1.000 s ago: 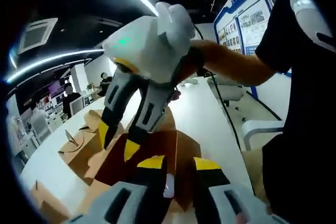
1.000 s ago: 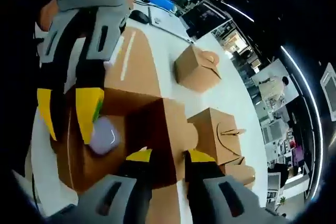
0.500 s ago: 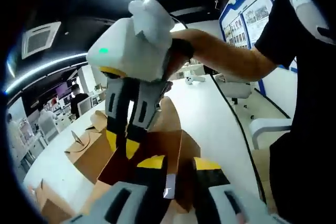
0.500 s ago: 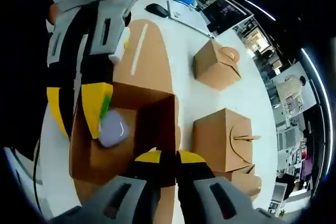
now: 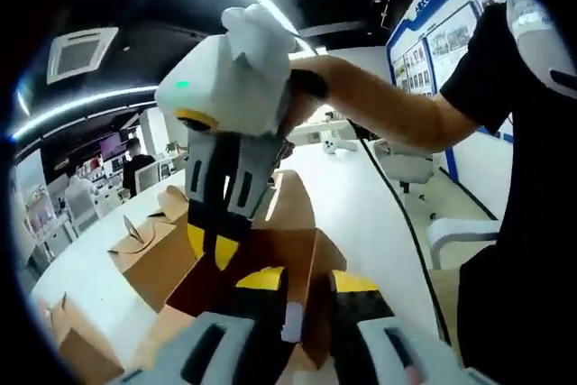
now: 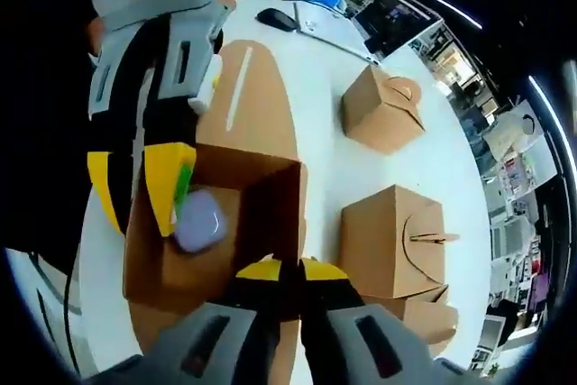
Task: Pick up one paper box from the group, open the paper box, and remove the item inside
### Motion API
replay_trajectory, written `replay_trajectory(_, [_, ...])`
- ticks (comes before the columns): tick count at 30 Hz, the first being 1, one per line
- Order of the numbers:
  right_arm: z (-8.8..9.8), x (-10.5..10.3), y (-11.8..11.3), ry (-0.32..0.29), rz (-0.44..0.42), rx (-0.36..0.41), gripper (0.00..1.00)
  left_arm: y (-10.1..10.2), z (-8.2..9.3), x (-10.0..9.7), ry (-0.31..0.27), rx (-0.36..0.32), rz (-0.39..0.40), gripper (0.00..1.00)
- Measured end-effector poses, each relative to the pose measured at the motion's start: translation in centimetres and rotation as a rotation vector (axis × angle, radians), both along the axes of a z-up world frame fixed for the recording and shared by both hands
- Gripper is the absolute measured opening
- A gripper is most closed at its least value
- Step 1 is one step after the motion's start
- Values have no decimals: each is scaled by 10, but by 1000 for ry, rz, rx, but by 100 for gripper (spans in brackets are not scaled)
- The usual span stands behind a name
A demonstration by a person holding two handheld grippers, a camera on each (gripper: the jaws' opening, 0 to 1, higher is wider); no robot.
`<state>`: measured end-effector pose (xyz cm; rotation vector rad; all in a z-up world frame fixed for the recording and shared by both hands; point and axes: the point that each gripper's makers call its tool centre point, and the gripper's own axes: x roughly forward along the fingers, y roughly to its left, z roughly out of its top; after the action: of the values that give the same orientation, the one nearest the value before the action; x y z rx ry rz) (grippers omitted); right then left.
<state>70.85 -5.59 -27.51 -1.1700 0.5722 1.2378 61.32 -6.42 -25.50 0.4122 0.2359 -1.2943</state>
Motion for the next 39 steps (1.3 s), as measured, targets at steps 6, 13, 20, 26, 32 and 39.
replay_trajectory(6, [0,-1,-1,17,-6,22,6,-1,-1,0,6,16,-6,20])
replay_trajectory(13, [0,0,-2,55,-45,79,5,-1,-1,-1,21,13,-23,20])
replay_trajectory(20, [0,1,-2,41,-80,114,5,-2,2,0,-25,-33,26,22])
replay_trajectory(26, [1,1,-2,11,-90,98,5,-1,4,-2,-96,-69,46,25])
replay_trajectory(32, [3,2,-5,-6,-138,146,6,-3,5,-2,-111,-66,42,27])
replay_trajectory(39, [5,0,-9,-28,-190,161,7,-4,8,-4,-55,-81,66,29])
